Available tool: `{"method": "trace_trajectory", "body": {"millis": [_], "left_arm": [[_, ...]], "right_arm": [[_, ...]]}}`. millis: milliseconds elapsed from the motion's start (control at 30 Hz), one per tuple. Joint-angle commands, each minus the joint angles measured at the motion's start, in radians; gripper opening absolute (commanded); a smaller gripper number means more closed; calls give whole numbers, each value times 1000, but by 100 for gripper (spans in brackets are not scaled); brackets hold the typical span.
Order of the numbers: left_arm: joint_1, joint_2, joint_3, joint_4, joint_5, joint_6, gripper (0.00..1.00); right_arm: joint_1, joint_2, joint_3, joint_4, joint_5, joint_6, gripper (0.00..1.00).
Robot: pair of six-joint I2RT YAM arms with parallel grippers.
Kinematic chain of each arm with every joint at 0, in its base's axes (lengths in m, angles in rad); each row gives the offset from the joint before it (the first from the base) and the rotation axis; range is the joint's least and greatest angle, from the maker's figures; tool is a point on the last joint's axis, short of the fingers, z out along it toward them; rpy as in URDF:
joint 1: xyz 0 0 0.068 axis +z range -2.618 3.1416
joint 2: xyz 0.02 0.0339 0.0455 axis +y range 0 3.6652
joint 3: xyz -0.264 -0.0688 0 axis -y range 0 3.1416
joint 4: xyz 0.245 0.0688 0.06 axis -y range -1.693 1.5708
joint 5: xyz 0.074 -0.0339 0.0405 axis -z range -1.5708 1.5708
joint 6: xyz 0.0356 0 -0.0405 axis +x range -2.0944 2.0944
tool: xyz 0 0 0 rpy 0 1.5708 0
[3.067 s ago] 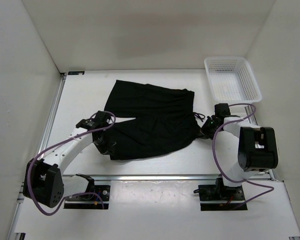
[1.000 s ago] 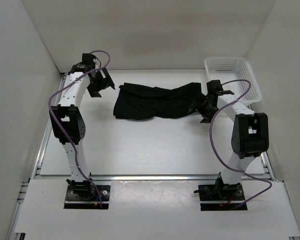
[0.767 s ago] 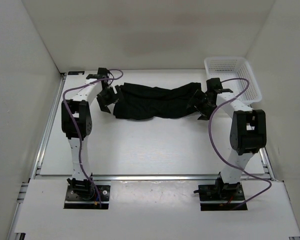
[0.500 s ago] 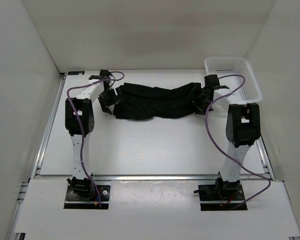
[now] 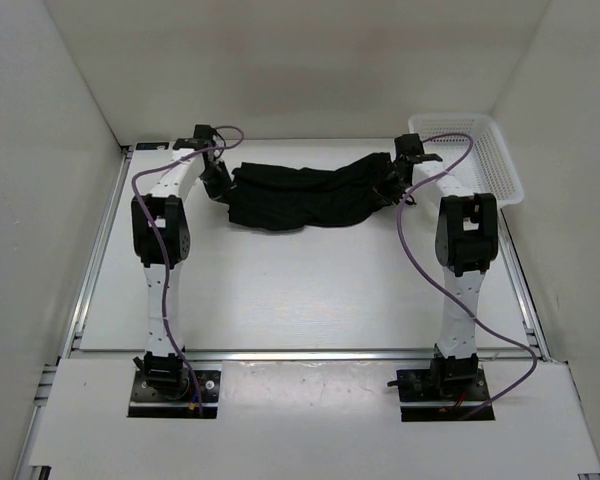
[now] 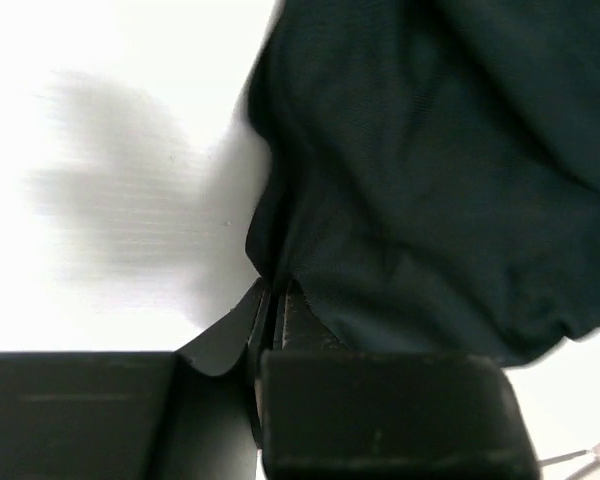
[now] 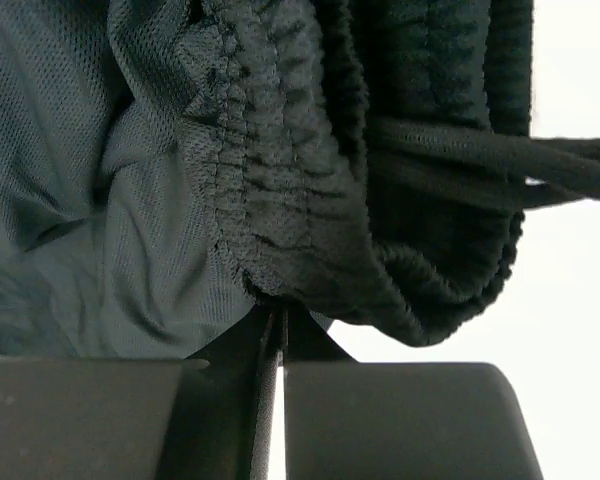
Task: Fold and stack the shorts
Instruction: Fold the shorts
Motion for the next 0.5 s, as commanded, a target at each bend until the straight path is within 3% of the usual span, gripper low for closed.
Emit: {"method": "trace_trajectory", "body": {"millis": [0,100,200,467], "left_arm": [[73,-126,77,-21,41,-10,10],[104,-203,61,-21,100,-10,10],[104,-287,-64,12,100,-10,10],[67,-580,-725,109,28,-46,10]], "right_arm": [[3,19,117,-96,0,-22,0],[3,-28,106,-109,0,-31,0],[12,-109,5,-120,17,-31,0],[78,-421,-460,-86,88,-59,0]]}}
